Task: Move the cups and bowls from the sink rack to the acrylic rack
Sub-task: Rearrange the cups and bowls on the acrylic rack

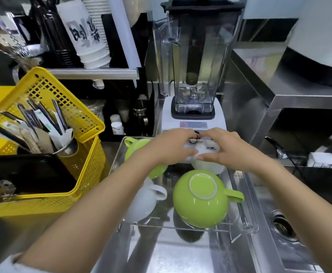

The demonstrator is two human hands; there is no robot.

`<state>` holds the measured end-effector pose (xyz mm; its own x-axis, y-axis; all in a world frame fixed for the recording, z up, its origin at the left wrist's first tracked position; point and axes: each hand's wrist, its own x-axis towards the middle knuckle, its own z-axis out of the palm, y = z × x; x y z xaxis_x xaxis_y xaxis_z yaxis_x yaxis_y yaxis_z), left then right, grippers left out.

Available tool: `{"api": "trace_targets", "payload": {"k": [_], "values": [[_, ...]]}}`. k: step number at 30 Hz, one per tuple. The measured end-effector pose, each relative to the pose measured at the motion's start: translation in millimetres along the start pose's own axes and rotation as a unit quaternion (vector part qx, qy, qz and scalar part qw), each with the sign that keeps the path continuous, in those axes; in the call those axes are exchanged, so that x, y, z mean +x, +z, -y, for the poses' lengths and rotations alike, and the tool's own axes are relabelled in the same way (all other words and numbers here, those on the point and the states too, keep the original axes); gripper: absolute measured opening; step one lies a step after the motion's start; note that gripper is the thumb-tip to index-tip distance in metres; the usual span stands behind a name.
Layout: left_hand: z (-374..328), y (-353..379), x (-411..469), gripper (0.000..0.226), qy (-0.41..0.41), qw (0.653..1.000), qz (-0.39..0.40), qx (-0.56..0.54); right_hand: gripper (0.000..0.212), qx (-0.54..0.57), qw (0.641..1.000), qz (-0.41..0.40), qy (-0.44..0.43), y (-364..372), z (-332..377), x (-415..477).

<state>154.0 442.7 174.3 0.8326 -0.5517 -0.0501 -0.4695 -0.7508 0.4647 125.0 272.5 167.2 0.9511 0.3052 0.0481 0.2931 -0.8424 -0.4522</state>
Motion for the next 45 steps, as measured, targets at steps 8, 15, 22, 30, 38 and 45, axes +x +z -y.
{"api": "trace_targets", "payload": {"k": [8, 15, 22, 30, 38, 45], "values": [[49.4, -27.7, -27.4, 0.064, -0.208, 0.973, -0.076, 0.066, 0.056, -0.017, 0.997, 0.055, -0.043, 13.2, 54.6, 20.3], [53.1, -4.9, -42.9, 0.061, -0.226, 0.972, -0.060, 0.012, 0.079, -0.039, 0.990, 0.120, -0.056, 48.4, 77.4, 39.2], [51.2, 3.2, -43.5, 0.039, -0.189, 0.979, -0.078, -0.012, 0.084, -0.057, 0.991, 0.105, -0.052, 54.0, 72.2, 36.8], [36.6, 11.6, -38.3, 0.037, -0.171, 0.983, -0.061, 0.010, 0.081, -0.085, 0.992, 0.086, -0.038, 48.8, 59.6, 29.1], [31.4, 11.0, -35.3, 0.055, -0.166, 0.985, -0.049, 0.026, 0.069, -0.169, 0.983, 0.053, -0.057, 44.8, 55.9, 23.6], [62.2, -11.5, -33.8, 0.071, -0.148, 0.989, 0.019, 0.000, 0.069, -0.142, 0.989, 0.044, -0.013, 45.5, 65.8, 18.7]]}}
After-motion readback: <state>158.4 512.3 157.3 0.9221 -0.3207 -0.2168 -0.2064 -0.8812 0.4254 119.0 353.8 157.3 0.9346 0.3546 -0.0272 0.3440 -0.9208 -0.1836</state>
